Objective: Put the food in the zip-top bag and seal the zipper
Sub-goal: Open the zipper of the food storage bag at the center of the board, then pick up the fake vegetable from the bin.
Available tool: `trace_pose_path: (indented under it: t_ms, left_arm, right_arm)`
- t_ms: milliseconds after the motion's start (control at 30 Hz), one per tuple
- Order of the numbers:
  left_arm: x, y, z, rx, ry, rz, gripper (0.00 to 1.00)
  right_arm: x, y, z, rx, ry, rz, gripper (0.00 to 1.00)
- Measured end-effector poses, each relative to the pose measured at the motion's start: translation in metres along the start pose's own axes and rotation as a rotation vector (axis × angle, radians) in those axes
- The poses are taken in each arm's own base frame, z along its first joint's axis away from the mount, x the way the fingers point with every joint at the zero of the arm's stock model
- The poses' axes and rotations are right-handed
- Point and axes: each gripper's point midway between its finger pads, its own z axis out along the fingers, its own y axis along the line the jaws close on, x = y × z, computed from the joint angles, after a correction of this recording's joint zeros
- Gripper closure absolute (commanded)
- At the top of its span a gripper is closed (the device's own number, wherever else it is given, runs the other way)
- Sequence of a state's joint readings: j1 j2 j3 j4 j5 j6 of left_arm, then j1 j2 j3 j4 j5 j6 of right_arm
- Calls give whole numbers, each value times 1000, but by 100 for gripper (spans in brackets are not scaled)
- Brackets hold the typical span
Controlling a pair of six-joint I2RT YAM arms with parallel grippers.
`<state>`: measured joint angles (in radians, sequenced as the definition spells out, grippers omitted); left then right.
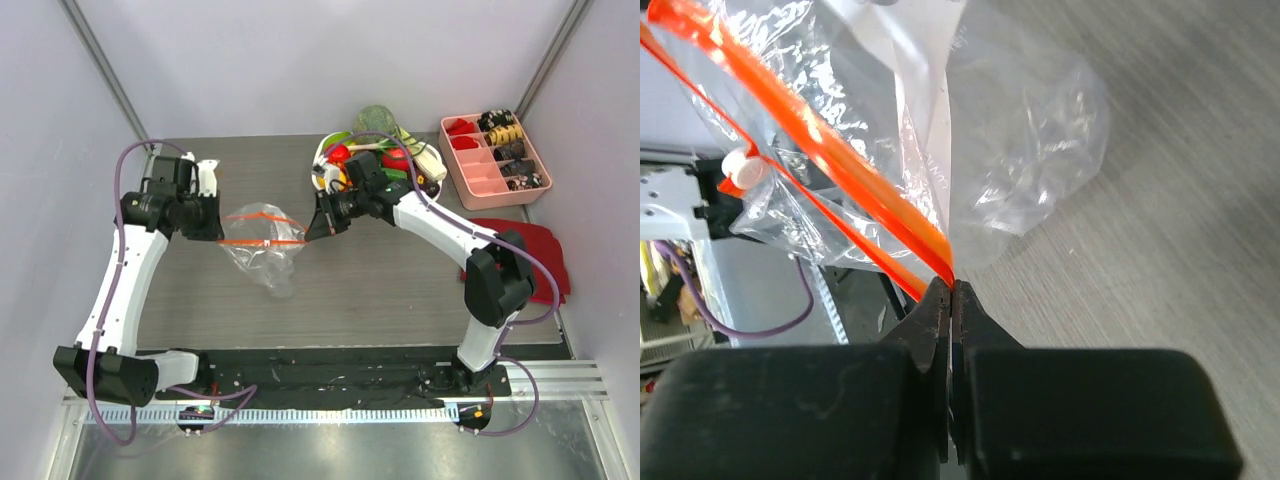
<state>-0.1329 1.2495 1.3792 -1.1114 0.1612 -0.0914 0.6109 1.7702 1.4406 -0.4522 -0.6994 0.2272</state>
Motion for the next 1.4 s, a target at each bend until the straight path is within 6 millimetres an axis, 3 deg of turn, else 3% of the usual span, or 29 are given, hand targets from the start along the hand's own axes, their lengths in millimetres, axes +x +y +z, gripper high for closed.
trace_pose_path:
  t_ms: [67,167,333,467,567,633,667,767,867,967,1100,1400]
  left_arm:
    - [-9,-8,-10,23,-28,23,100]
    - [-9,-20,-16,45,-26,83,100]
    - [16,-44,9,79,93,158,100]
    - [20,-54,41,106,191,131,100]
    - [20,-58,59,113,226,84,100]
    - [18,-60,62,116,224,58,100]
    - [17,-61,62,117,220,50,100]
    - [7,-68,60,116,194,27,100]
    - [-5,-76,61,114,158,25,100]
    - [-7,-83,67,111,154,28,100]
    - [-3,-87,80,107,186,18,100]
    - [-3,-88,87,103,201,0,100]
  right_arm:
    - [-10,-3,-7,-19,-34,9,99]
    - [-12,1,-8,-38,-38,6,99]
    - [-2,-14,9,-27,12,21,96]
    - [11,-37,21,11,60,45,70]
    - [12,-48,14,36,63,56,54]
    - [5,-56,3,59,40,58,45]
    - [1,-59,-2,68,29,58,34]
    - [-14,-68,-26,115,-23,39,18]
    - [-34,-66,-57,160,-90,-15,8]
    - [-53,-57,-84,204,-146,-95,7]
    - [-78,-58,-119,290,-197,-224,7]
    - [-131,-149,-225,616,-323,-295,10]
